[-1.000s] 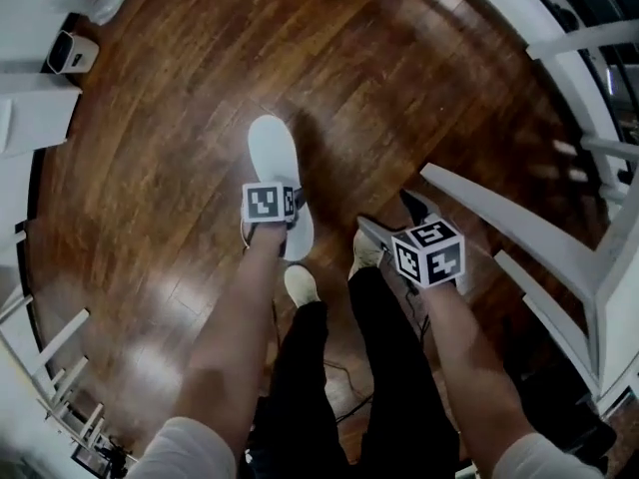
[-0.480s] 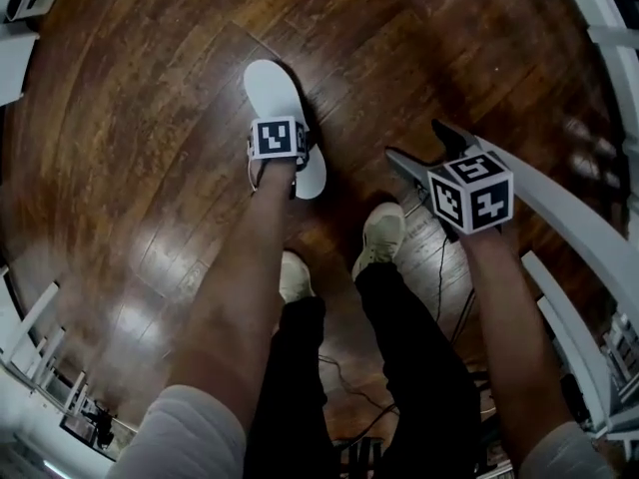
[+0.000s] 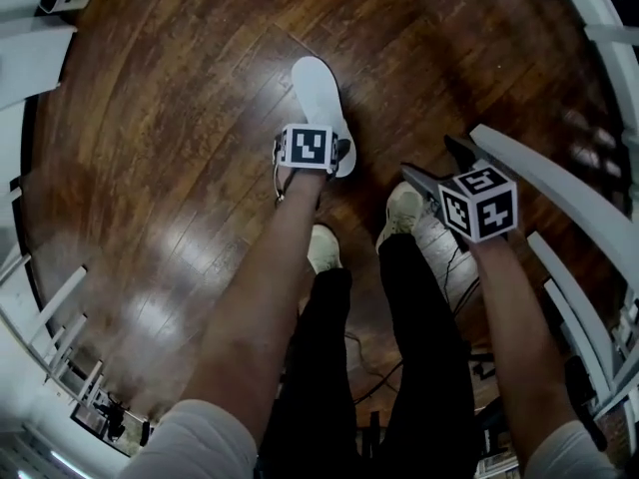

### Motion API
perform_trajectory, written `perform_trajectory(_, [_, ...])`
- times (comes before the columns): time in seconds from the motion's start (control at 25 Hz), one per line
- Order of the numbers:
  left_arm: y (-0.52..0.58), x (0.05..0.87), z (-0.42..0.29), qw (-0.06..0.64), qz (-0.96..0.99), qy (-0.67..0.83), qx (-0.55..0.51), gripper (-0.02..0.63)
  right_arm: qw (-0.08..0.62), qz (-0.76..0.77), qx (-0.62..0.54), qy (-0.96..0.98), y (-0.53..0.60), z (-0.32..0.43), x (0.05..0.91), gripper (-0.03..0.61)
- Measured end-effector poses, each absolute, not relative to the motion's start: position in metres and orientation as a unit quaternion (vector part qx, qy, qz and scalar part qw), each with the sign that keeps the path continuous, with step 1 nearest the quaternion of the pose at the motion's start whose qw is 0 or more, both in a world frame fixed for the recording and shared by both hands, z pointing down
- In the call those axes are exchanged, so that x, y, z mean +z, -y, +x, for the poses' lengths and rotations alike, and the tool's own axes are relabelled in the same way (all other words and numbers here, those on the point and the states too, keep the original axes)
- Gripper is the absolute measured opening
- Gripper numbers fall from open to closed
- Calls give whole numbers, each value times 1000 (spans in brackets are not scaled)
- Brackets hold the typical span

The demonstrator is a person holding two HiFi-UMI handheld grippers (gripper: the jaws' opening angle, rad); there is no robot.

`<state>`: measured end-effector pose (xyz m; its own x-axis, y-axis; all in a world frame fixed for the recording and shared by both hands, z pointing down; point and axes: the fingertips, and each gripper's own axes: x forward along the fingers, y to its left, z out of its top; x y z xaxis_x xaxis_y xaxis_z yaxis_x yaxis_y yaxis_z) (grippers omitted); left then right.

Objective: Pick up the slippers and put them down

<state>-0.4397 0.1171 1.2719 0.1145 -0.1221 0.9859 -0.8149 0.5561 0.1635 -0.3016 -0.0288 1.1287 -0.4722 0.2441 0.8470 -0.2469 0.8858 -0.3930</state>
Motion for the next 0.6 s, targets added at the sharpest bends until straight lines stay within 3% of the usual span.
perform_trajectory(0.36, [-182,1002,-386,645,440,562,274,509,514,25,248,821,-26,-263,900,417])
perform_trajectory(0.6, [-172,825,-380,527,553,564,315,509,469,86,246,844,-47,-232,718,417])
